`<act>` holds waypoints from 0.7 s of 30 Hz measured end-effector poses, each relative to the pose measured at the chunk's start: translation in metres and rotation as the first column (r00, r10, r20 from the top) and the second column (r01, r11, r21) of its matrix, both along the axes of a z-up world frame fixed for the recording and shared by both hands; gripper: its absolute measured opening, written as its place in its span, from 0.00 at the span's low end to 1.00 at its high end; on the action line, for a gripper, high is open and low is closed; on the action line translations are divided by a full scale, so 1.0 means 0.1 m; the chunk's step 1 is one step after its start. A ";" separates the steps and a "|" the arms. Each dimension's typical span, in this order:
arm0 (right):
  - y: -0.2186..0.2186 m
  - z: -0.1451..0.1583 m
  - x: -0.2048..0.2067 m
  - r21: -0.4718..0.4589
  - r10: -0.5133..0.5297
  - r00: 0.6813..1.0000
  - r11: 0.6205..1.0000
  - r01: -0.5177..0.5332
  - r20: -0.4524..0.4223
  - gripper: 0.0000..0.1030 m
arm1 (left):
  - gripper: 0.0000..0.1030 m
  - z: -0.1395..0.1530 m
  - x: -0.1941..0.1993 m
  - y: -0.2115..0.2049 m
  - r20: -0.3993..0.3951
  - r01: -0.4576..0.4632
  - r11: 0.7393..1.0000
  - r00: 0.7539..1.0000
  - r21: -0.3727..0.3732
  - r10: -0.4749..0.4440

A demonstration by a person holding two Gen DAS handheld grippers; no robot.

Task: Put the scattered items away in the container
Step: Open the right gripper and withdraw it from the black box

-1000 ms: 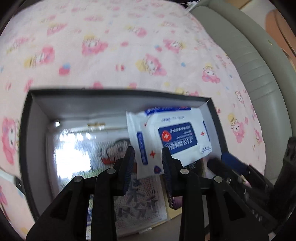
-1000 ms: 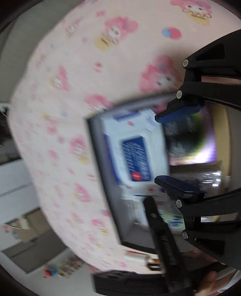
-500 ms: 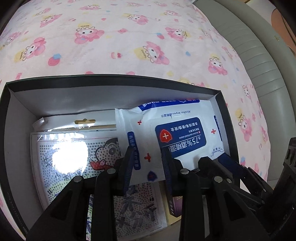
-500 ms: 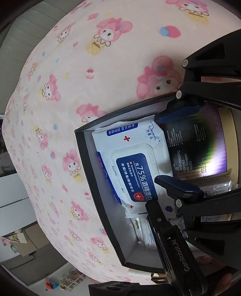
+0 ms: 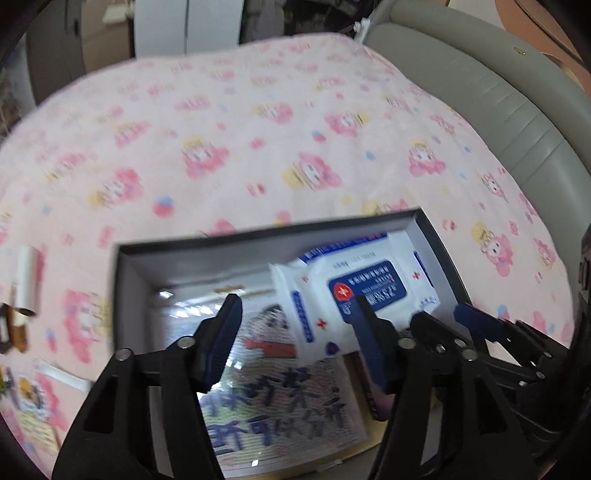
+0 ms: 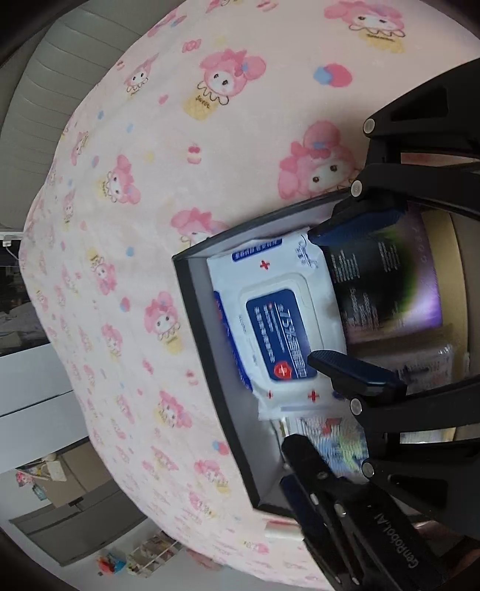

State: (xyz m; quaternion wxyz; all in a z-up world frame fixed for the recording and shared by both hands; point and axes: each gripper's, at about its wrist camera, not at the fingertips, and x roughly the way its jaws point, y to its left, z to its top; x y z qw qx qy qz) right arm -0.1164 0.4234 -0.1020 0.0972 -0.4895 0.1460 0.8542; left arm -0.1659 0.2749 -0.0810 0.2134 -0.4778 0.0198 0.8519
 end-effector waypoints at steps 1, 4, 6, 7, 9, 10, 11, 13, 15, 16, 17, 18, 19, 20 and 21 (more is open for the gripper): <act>-0.03 0.05 0.03 -0.008 0.009 1.000 1.000 -0.009 -0.015 0.55 | 0.66 0.05 0.02 -0.03 -0.016 -0.005 1.000 1.000 0.000 0.005; -0.14 0.19 0.12 0.029 0.026 0.998 0.999 -0.024 -0.058 0.58 | 0.74 0.22 0.12 -0.17 -0.071 -0.024 1.000 0.997 0.006 0.024; -0.25 0.29 0.17 0.076 0.035 0.996 0.997 -0.029 -0.081 0.58 | 0.82 0.31 0.22 -0.27 -0.096 -0.034 0.999 0.995 0.010 0.035; -0.30 0.33 0.19 0.084 0.040 0.995 0.996 -0.032 -0.090 0.59 | 0.82 0.35 0.26 -0.32 -0.108 -0.040 0.999 0.993 0.012 0.041; -0.40 0.43 0.24 0.100 0.050 0.993 0.994 -0.039 -0.107 0.59 | 0.82 0.44 0.35 -0.42 -0.133 -0.051 0.999 0.990 0.016 0.052; -0.45 0.47 0.26 0.107 0.056 0.992 0.993 -0.043 -0.116 0.59 | 0.82 0.49 0.40 -0.47 -0.145 -0.055 0.998 0.988 0.017 0.057; -0.51 0.51 0.30 0.110 0.061 0.989 0.993 -0.047 -0.132 0.59 | 0.82 0.54 0.45 -0.52 -0.156 -0.059 0.998 0.986 0.015 0.060; -0.62 0.57 0.39 0.109 0.071 0.985 0.993 -0.054 -0.158 0.68 | 0.83 0.64 0.55 -0.62 -0.174 -0.061 0.998 0.983 0.013 0.062; -0.74 0.63 0.51 0.103 0.077 0.980 0.993 -0.059 -0.182 0.72 | 0.90 0.72 0.66 -0.71 -0.191 -0.064 0.998 0.979 0.010 0.064; -0.81 0.67 0.56 0.112 0.079 0.978 0.992 -0.058 -0.191 0.72 | 0.92 0.76 0.71 -0.76 -0.200 -0.066 0.998 0.977 0.008 0.067; -0.87 0.71 0.61 0.121 0.081 0.976 0.991 -0.057 -0.200 0.72 | 0.93 0.81 0.78 -0.81 -0.212 -0.068 0.998 0.975 0.005 0.068; -0.93 0.75 0.67 0.130 0.082 0.974 0.990 -0.056 -0.209 0.72 | 0.93 0.86 0.84 -0.87 -0.225 -0.070 0.998 0.972 0.004 0.069; -0.98 0.80 0.72 0.138 0.083 0.972 0.989 -0.053 -0.222 0.72 | 0.93 0.91 0.91 -0.92 -0.239 -0.073 0.997 0.968 0.004 0.072; -1.03 0.84 0.77 0.147 0.085 0.969 0.988 -0.051 -0.234 0.72 | 0.93 0.96 0.98 -0.98 -0.252 -0.076 0.997 0.965 0.004 0.074; -1.08 0.89 0.83 0.155 0.086 0.965 0.987 -0.048 -0.246 0.73 | 0.94 1.01 1.04 -1.03 -0.266 -0.078 0.997 0.961 0.005 0.077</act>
